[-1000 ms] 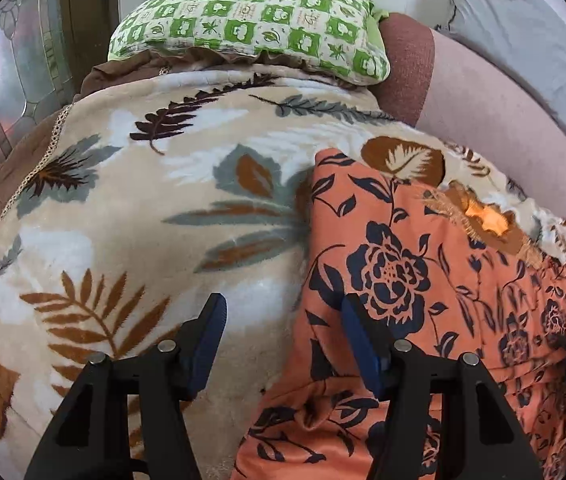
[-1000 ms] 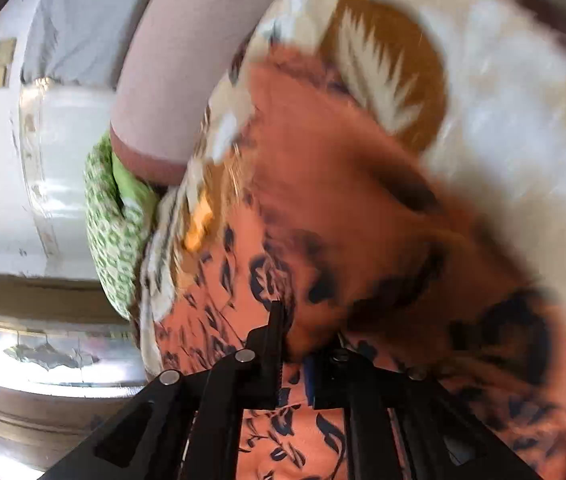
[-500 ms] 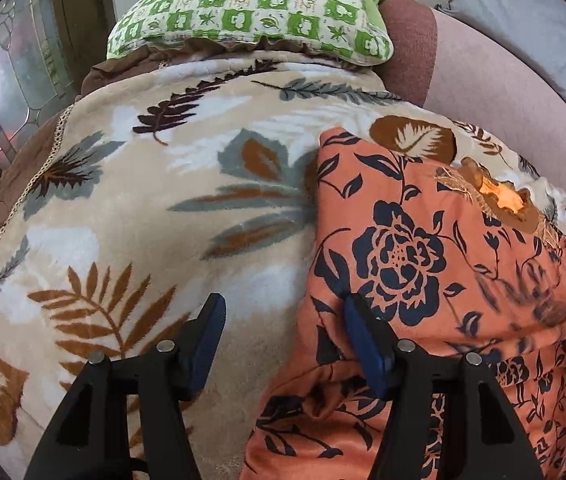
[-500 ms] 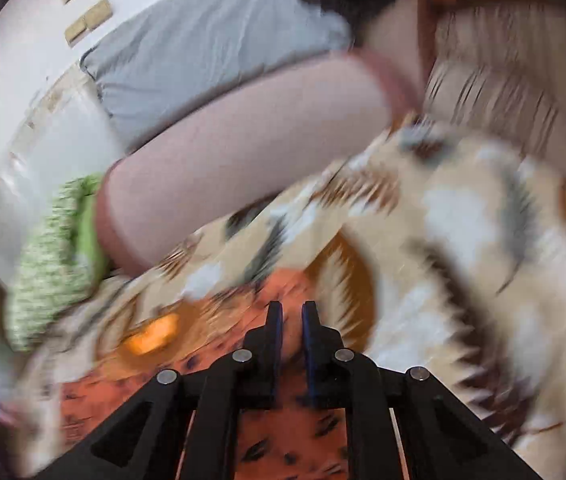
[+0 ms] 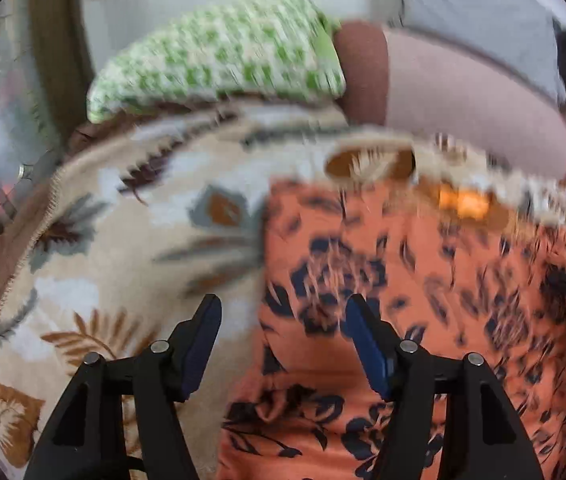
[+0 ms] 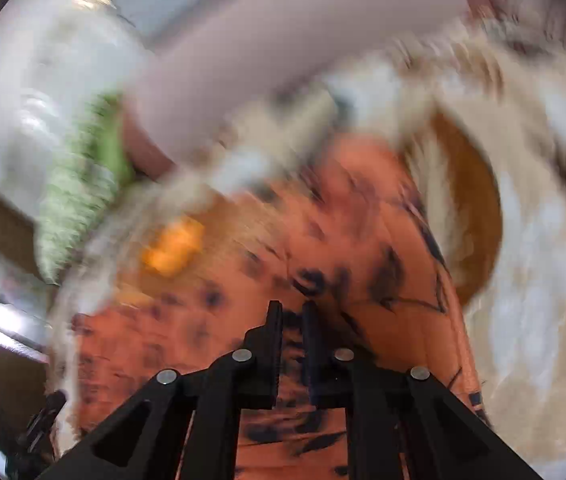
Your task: Fold small clothes
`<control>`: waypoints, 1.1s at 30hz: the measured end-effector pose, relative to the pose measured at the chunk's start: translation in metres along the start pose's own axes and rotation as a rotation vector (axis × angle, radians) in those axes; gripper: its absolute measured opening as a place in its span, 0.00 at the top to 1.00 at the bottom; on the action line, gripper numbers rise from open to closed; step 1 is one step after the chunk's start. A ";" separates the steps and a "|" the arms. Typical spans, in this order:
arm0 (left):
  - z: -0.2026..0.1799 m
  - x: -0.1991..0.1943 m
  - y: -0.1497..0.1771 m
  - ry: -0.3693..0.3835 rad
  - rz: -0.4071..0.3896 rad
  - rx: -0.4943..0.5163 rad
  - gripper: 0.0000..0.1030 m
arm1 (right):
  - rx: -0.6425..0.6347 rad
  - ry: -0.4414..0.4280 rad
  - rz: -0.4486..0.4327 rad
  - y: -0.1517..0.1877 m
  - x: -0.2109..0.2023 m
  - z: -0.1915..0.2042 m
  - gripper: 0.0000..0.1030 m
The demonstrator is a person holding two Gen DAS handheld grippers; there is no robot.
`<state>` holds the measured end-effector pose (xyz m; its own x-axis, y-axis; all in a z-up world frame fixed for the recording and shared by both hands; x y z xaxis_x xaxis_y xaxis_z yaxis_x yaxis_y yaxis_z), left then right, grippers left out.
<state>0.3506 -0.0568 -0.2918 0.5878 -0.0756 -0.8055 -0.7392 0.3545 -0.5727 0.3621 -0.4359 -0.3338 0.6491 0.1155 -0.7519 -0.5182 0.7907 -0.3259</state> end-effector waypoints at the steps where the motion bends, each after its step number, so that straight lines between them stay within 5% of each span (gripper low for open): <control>1: -0.001 0.011 0.008 -0.002 0.053 0.005 0.36 | 0.045 -0.049 -0.017 -0.003 -0.002 -0.004 0.90; 3: 0.001 0.027 0.022 0.027 0.124 -0.029 0.34 | 0.038 -0.026 -0.005 -0.003 -0.011 -0.001 0.90; 5: 0.006 0.022 0.019 0.056 0.114 -0.083 0.34 | -0.031 -0.039 -0.035 0.001 -0.025 0.012 0.88; 9: 0.006 0.012 0.012 0.000 0.069 -0.035 0.33 | -0.105 -0.097 0.079 0.041 -0.017 0.041 0.88; 11: 0.001 0.022 0.020 -0.004 0.108 0.008 0.30 | -0.170 -0.016 0.143 0.067 0.004 0.039 0.87; 13: 0.002 0.026 0.023 -0.010 0.112 0.005 0.26 | -0.221 0.006 0.079 0.071 -0.003 0.042 0.88; 17: 0.007 0.011 0.023 0.037 0.094 -0.060 0.25 | -0.195 -0.065 0.102 0.082 -0.033 0.048 0.87; 22: -0.011 0.003 0.043 -0.030 0.074 0.065 0.24 | -0.173 -0.035 0.132 0.106 -0.027 0.021 0.85; 27: -0.004 -0.039 0.077 0.096 0.067 -0.043 0.24 | -0.156 -0.109 0.052 0.114 -0.103 0.008 0.85; 33: 0.036 -0.102 0.147 0.032 0.031 -0.091 0.20 | -0.053 -0.199 -0.065 0.125 -0.216 -0.062 0.83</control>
<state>0.1936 0.0366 -0.2879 0.5548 -0.0963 -0.8264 -0.7842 0.2714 -0.5581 0.1224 -0.3996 -0.2475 0.7766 0.1865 -0.6018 -0.4970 0.7684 -0.4032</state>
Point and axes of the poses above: each gripper's, at about its wrist camera, not at the fingertips, and x roughly the way its jaws point, z to its left, y to its underside, the point moved 9 cm from there along x, roughly the way its jaws point, and after that the axes turned 12 degrees about x, right-handed, at the moved point
